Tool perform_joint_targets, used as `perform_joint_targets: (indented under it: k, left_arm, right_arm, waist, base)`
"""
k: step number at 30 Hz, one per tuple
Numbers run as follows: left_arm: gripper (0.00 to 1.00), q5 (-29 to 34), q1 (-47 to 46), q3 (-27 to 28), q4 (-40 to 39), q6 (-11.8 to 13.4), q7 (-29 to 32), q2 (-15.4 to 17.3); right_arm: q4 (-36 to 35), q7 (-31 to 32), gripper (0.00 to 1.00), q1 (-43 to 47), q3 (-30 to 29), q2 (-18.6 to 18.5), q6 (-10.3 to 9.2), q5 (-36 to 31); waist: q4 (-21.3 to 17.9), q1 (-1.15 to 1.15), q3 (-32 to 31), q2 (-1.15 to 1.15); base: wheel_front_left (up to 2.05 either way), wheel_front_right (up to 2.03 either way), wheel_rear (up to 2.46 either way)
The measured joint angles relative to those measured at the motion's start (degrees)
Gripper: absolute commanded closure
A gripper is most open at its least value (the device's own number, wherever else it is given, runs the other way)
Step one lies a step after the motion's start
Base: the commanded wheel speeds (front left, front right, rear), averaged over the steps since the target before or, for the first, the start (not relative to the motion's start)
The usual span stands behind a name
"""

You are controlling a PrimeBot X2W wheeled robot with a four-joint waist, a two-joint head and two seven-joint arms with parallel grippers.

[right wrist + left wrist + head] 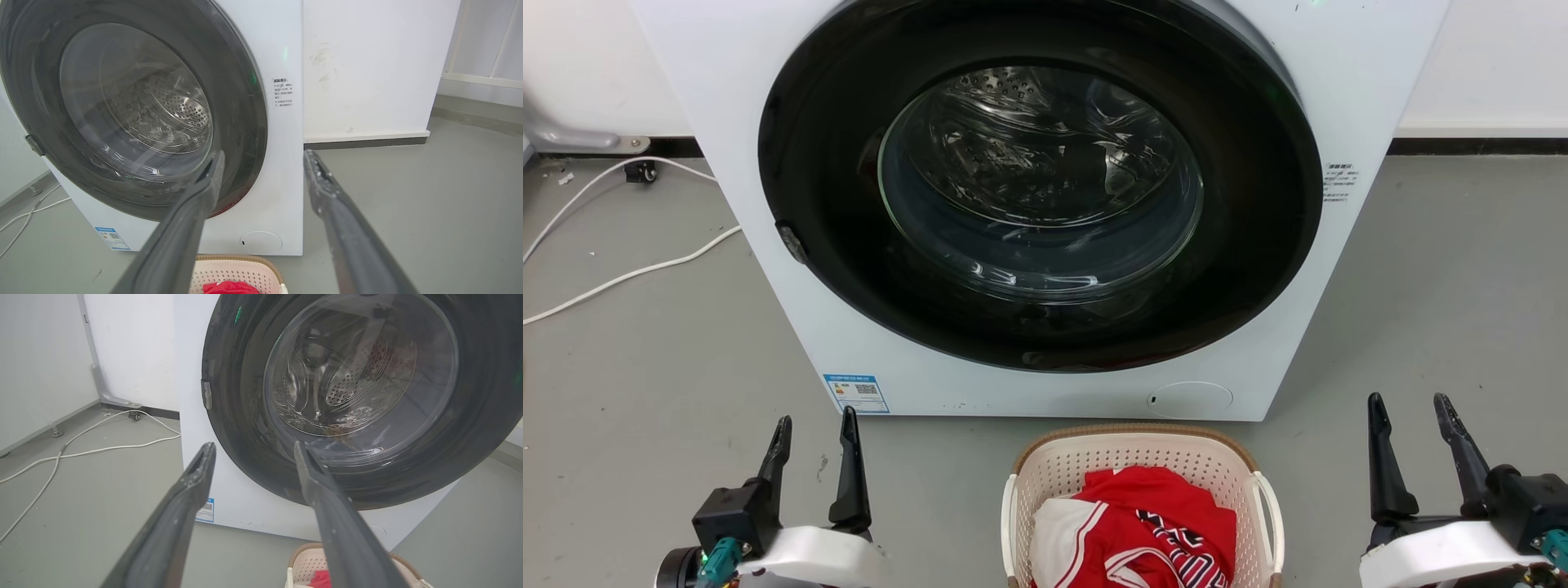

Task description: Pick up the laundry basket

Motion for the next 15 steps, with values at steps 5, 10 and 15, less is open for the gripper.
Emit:
perform_joint_targets:
  k: [5,10,15]
  left_arm:
    - [0.00,2.00,0.19,0.07,0.04,0.00,-0.66,0.00]
    - [0.00,3.76,0.27,-0.01,0.03,0.08,-1.19,0.00]
    - [0.00,5.45,0.65,-0.04,0.07,0.24,-1.75,0.00]
  right_arm:
    - [-0.03,-0.65,0.00,0.24,-0.07,0.00,0.00,-1.82]
    - [-0.24,-1.18,0.00,0.38,-0.16,-0.01,0.00,-3.72]
    - [-0.34,-1.69,0.00,0.87,-0.07,-0.02,0.00,-5.45]
  waist:
    - [0.00,0.00,0.09,0.00]
    - [-0.02,0.00,0.11,0.00]
    - [-0.03,0.00,0.01,0.00]
  base:
    - [0.00,0.00,0.00]
    - [0.00,0.00,0.00]
    - [0.00,0.00,0.00]
